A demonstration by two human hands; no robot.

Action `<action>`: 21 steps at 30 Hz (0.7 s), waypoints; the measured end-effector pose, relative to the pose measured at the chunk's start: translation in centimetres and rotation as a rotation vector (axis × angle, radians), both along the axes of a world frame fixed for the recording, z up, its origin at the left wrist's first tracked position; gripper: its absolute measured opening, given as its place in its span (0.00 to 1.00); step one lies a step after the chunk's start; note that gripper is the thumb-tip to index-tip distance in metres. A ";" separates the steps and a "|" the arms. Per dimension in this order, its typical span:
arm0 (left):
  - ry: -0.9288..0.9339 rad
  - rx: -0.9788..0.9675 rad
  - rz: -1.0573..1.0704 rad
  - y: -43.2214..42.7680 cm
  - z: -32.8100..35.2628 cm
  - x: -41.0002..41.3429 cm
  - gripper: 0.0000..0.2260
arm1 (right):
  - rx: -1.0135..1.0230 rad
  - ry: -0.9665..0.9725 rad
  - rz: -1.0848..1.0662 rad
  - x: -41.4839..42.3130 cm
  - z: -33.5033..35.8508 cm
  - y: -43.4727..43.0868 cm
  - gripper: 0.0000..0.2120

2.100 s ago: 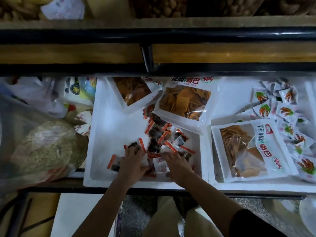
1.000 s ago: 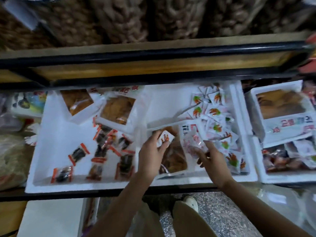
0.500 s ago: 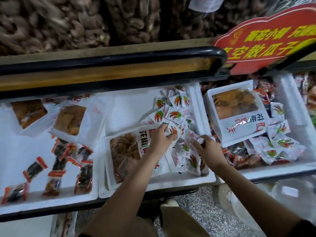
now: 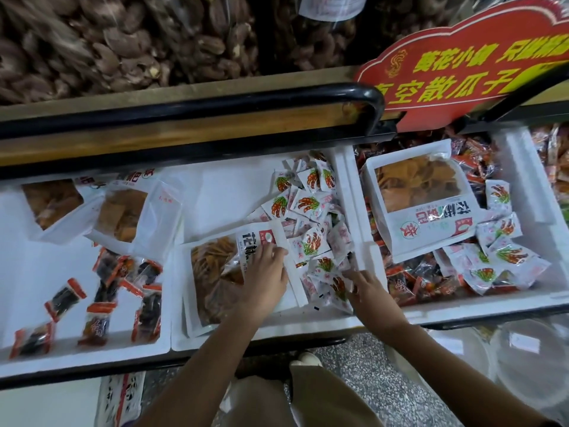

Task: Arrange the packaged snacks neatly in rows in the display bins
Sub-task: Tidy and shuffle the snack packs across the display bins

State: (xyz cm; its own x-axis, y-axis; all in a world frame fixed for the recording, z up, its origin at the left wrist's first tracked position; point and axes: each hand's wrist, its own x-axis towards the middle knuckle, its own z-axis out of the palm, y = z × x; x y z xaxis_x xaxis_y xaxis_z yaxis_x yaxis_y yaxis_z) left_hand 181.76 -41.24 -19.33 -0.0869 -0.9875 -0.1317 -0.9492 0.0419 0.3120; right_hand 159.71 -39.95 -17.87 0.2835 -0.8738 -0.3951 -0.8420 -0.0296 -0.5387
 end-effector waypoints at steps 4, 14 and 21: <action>-0.036 -0.017 -0.044 2.6 -0.4 1.5 0.11 | -0.032 0.101 0.139 0.8 -0.8 2.3 0.19; 0.039 -0.141 0.044 9.3 0.0 9.2 0.08 | -0.296 -0.130 0.310 12.2 1.6 4.7 0.12; -0.104 -0.122 0.188 14.4 -1.5 24.0 0.10 | -0.170 -0.243 0.376 25.7 -0.1 6.3 0.20</action>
State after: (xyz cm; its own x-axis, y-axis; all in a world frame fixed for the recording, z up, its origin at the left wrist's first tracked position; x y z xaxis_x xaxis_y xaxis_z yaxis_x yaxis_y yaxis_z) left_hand 205.72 -26.88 -20.84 0.1074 -0.9942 -0.0090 -0.9707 -0.1068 0.2154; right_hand 185.42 -33.64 -17.94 0.6586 -0.7395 -0.1390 -0.6065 -0.4125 -0.6797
